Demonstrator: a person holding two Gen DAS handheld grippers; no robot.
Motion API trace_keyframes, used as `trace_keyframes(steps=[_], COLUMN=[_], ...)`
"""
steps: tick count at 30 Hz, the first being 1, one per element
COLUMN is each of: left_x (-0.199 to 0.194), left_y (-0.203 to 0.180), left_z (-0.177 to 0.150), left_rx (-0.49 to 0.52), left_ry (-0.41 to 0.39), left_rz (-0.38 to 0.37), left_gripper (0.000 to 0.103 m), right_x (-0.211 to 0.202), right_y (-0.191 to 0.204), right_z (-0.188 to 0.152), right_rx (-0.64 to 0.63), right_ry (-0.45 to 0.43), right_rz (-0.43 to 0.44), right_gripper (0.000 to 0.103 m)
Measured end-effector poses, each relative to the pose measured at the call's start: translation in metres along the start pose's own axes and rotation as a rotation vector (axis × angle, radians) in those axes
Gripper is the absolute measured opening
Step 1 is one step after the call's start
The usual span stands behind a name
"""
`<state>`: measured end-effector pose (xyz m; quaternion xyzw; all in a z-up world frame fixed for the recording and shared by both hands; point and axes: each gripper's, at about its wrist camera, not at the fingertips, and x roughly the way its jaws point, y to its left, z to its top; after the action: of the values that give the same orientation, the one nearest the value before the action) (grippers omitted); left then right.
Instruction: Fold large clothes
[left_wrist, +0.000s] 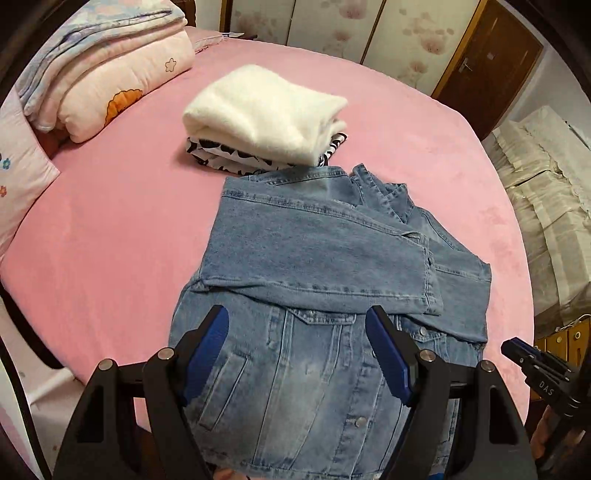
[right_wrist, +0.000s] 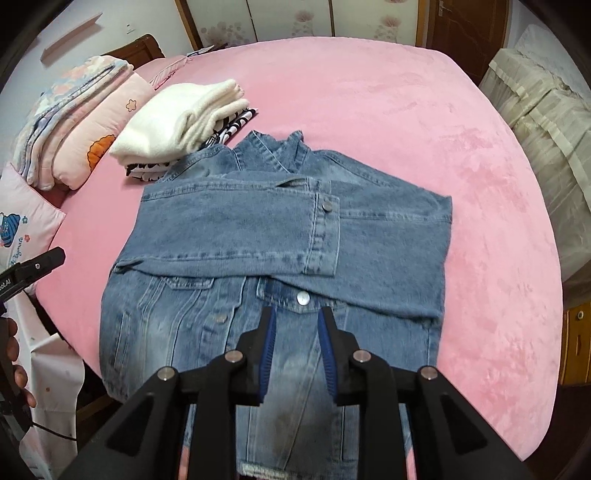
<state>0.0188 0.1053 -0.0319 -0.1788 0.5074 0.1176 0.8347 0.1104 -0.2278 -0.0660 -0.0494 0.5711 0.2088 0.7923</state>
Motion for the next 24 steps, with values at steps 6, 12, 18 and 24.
trace_keyframes(steps=[6,12,18,24], left_x=[-0.017,-0.023,-0.015,-0.014], left_y=[0.012,0.038,0.069,0.086], left_z=[-0.017,-0.038,-0.064,-0.087], left_rx=[0.018,0.045,0.043,0.090], left_ry=[-0.003,0.037,0.129,0.139], left_rz=[-0.028,-0.061,-0.105,-0.109], left_gripper=[0.075,0.075,0.075,0.075], right_x=[-0.011,-0.025,-0.035,-0.041], right_y=[-0.003,0.000,0.013,0.028], right_z=[-0.027,-0.058,-0.098,-0.134], right_rx=[0.020,0.091,0.164,0.204], right_ry=[0.010,-0.003,-0.006,-0.019], right_rz=[-0.004,-0.034,-0.070,-0.091], right_gripper=[0.023,0.024,0.024,0.024])
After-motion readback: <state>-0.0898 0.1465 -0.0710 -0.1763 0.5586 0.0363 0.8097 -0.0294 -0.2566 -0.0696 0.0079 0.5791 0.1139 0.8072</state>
